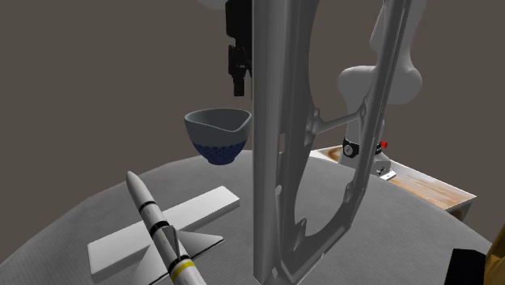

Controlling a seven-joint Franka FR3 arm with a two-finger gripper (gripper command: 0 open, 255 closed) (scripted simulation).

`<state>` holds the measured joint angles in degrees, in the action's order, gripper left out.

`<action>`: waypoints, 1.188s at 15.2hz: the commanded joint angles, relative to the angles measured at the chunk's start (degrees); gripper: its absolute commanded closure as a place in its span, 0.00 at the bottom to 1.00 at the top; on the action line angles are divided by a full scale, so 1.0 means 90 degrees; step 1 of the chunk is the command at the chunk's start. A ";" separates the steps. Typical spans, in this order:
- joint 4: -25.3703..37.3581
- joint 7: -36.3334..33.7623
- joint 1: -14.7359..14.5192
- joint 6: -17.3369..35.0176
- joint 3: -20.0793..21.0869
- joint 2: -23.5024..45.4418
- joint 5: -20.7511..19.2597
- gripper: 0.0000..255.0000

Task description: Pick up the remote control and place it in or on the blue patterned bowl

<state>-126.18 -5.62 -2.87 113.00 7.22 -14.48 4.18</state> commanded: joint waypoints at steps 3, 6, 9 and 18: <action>0.0574 -0.0160 -0.0083 0.0389 0.0177 0.0987 -0.0131 0.00; 0.1097 -0.0294 -0.0163 0.0568 0.0284 0.1715 -0.0275 0.00; 0.1692 -0.0431 -0.0266 0.0677 0.0362 0.2452 -0.0447 0.00; 0.3643 -0.0723 -0.0675 0.0680 0.0420 0.4505 -0.0931 0.00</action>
<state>-94.73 -11.86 -8.57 119.17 11.00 24.77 -3.90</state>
